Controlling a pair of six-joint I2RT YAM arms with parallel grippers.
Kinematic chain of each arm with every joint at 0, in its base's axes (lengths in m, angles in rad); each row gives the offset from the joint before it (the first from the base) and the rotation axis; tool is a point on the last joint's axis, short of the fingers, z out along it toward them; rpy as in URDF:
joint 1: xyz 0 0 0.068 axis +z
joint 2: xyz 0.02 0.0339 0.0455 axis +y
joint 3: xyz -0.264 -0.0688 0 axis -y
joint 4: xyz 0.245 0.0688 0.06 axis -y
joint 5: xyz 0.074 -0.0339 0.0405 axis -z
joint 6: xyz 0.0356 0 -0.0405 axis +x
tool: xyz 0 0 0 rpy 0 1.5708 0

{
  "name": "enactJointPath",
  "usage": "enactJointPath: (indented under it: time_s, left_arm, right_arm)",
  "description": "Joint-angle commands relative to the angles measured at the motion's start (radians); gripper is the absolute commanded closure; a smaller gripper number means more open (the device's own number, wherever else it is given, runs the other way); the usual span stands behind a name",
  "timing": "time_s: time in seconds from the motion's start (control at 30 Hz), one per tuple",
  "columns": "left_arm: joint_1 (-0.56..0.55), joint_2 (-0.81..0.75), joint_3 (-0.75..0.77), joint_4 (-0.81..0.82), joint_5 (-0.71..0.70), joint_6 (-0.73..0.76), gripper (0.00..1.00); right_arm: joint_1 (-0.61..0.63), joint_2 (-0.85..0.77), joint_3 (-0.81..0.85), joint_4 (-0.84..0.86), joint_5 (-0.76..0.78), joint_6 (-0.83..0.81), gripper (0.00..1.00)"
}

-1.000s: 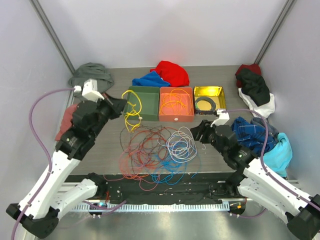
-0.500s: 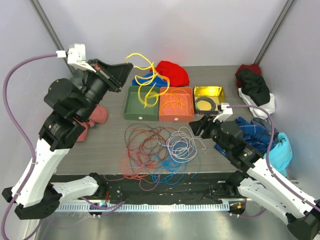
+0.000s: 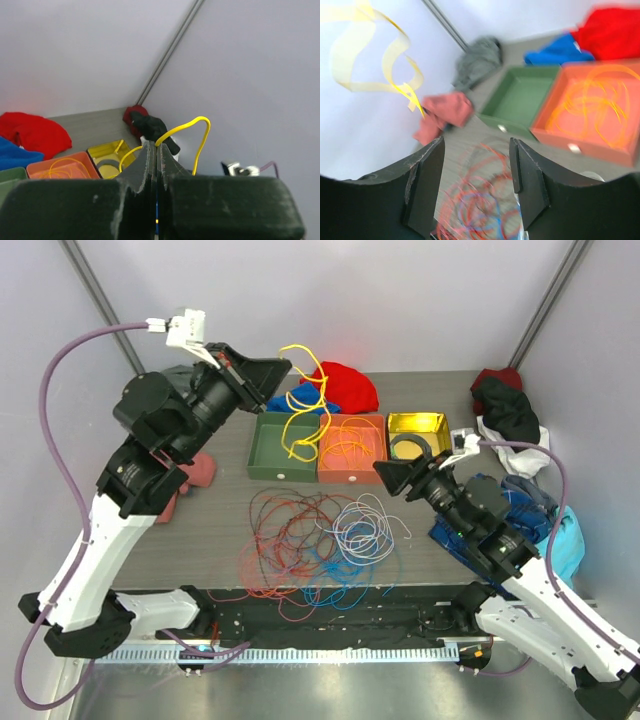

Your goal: Untangle the cables

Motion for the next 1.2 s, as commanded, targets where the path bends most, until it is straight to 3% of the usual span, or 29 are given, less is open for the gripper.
enactJointPath:
  time_s: [0.0,0.27,0.8,0.9,1.03,1.17]
  left_arm:
    - [-0.009,0.008,-0.019,0.010,0.035,-0.012,1.00]
    - [-0.029,0.035,-0.068,0.010,0.033,-0.012,1.00]
    - [-0.086,0.066,-0.099,0.016,0.035,0.000,1.00]
    - [-0.092,0.063,-0.107,0.015,0.033,0.000,1.00]
    - [-0.093,0.044,-0.131,0.011,0.012,0.012,1.00]
    - [-0.093,0.008,-0.168,0.007,-0.048,0.029,1.00]
  right_arm:
    - [0.004,-0.009,0.151,0.132,-0.055,-0.028,0.37]
    - [0.004,0.144,0.380,0.180,-0.151,-0.012,0.33]
    - [0.018,0.388,0.470,0.228,-0.197,-0.032,0.31]
    - [0.021,0.412,0.490,0.186,-0.110,-0.048,0.39]
    - [0.022,0.379,0.471,0.145,0.032,-0.077,0.81]
    - [0.021,0.308,0.431,0.140,0.133,-0.106,0.94]
